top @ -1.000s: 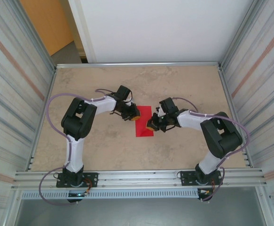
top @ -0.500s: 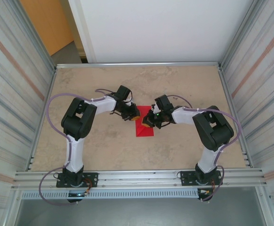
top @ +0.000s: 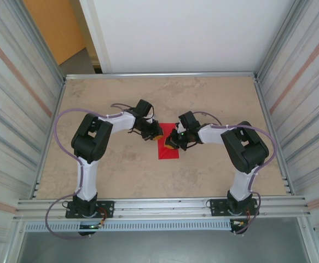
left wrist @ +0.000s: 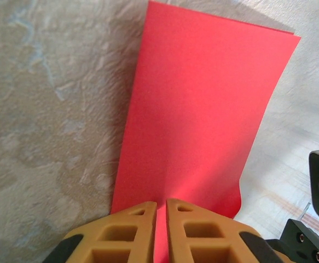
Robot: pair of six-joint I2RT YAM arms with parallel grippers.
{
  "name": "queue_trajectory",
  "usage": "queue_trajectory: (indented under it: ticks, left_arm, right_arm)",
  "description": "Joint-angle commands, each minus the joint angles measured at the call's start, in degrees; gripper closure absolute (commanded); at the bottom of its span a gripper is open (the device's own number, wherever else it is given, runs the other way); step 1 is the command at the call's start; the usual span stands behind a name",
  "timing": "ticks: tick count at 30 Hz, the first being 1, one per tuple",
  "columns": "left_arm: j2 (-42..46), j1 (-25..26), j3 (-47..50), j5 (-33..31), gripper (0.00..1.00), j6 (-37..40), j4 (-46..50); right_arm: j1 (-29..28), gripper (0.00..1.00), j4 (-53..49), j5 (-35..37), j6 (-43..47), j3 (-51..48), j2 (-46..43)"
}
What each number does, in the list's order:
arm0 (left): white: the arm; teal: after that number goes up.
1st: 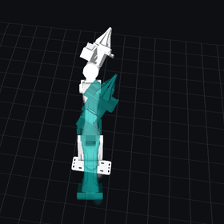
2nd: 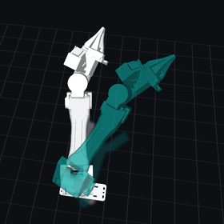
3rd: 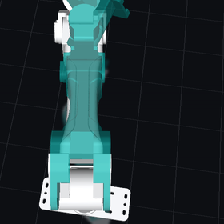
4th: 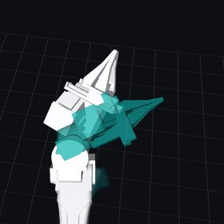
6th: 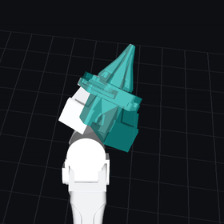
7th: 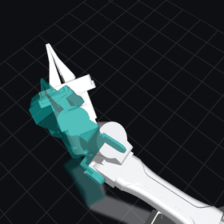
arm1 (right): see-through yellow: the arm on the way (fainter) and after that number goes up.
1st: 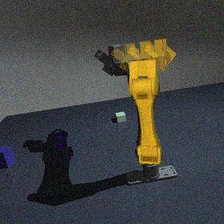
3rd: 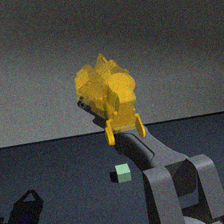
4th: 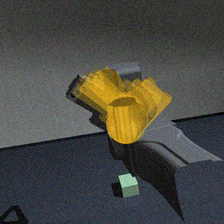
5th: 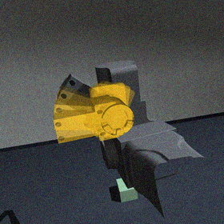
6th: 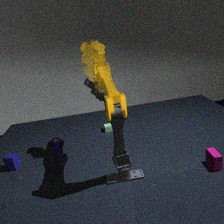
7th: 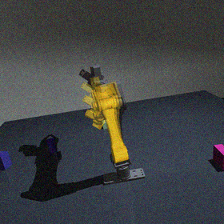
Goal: Fold a paper plane with a square sheet of paper (pick it up from the middle)
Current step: Fold the triangle a second time at the center of the table.
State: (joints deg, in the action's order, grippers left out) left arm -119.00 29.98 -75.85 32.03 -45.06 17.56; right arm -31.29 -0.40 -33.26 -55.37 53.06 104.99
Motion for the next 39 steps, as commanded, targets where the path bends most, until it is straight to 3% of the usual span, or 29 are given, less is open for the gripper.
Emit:
queue_trajectory:
  ticks: [1,39]
  left_arm:
    - [-1.48,0.15,1.86,-1.53,0.85,0.23,1.69]
    - [-1.36,0.17,3.17,-1.60,0.86,-0.25,1.16]
  right_arm:
    - [-0.47,0.97,0.82,0.00,-1.23,1.76,1.15]
    - [-0.53,0.96,3.04,0.64,-2.78,2.13,3.42]
